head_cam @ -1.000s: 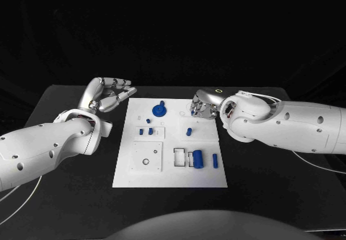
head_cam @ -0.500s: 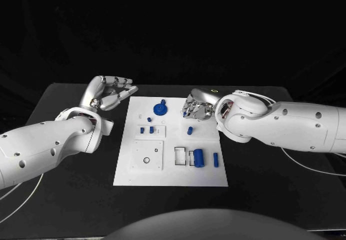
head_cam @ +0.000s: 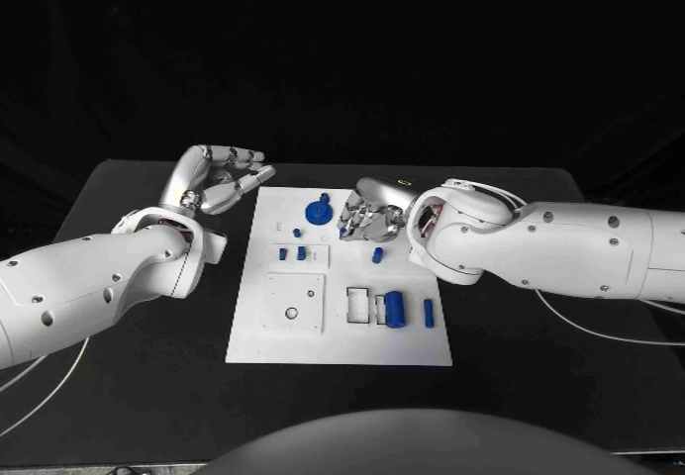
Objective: Assemble the parts on the task board
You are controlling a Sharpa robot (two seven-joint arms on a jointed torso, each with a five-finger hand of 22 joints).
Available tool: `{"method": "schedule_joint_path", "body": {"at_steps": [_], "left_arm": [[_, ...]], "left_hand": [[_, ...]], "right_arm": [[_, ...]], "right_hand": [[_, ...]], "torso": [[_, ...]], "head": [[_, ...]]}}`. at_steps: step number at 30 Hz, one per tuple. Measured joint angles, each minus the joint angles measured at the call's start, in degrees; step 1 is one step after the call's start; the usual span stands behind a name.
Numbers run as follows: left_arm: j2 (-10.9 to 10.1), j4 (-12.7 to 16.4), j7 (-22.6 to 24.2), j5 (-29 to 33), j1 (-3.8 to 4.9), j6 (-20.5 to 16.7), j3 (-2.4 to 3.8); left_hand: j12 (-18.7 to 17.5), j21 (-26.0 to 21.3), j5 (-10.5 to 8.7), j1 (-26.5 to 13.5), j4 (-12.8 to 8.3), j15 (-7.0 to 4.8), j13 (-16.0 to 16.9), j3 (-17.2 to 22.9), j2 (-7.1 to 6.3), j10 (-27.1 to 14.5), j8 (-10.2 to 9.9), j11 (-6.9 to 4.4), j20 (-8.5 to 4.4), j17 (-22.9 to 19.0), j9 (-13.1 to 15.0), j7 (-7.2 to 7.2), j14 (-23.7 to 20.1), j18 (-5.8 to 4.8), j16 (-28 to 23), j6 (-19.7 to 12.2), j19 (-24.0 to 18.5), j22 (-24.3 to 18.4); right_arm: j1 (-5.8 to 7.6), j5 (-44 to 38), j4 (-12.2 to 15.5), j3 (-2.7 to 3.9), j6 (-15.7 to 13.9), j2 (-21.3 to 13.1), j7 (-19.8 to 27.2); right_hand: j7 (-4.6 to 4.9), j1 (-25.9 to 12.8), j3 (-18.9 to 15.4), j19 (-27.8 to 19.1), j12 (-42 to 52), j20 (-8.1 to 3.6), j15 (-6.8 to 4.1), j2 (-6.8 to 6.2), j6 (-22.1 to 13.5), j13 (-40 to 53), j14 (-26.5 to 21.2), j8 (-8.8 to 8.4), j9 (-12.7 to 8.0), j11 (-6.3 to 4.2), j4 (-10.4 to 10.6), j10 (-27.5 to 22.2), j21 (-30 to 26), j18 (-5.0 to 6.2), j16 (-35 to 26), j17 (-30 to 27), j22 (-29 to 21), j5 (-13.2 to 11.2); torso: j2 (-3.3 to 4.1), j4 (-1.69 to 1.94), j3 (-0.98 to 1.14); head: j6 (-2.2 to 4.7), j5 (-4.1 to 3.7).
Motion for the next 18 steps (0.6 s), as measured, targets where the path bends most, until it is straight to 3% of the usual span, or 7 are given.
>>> {"method": "schedule_joint_path", "body": {"at_steps": [18], "left_arm": [[-0.19, 0.14, -0.01, 0.00, 0.00, 0.06, 0.00]], "left_hand": [[0.00, -0.20, 0.00, 0.00, 0.00, 0.00, 0.00, 0.00, 0.00, 0.00, 0.00, 0.00, 0.00, -0.01, 0.00, 0.00, 0.00, 0.00, 0.00, 0.00, 0.00, 0.00]], "right_arm": [[-1.94, 1.11, -0.55, -0.02, 1.67, 2.88, 1.69]], "right_hand": [[0.26, 0.41, -0.01, 0.00, 0.00, 0.00, 0.00, 0.22, -0.29, -0.05, 0.00, -0.13, 0.02, 0.00, -0.01, 0.00, 0.00, 0.00, 0.00, -0.01, -0.01, -0.10]], "torso": [[0.00, 0.01, 0.01]], "head": [[-0.37, 0.67]]}}
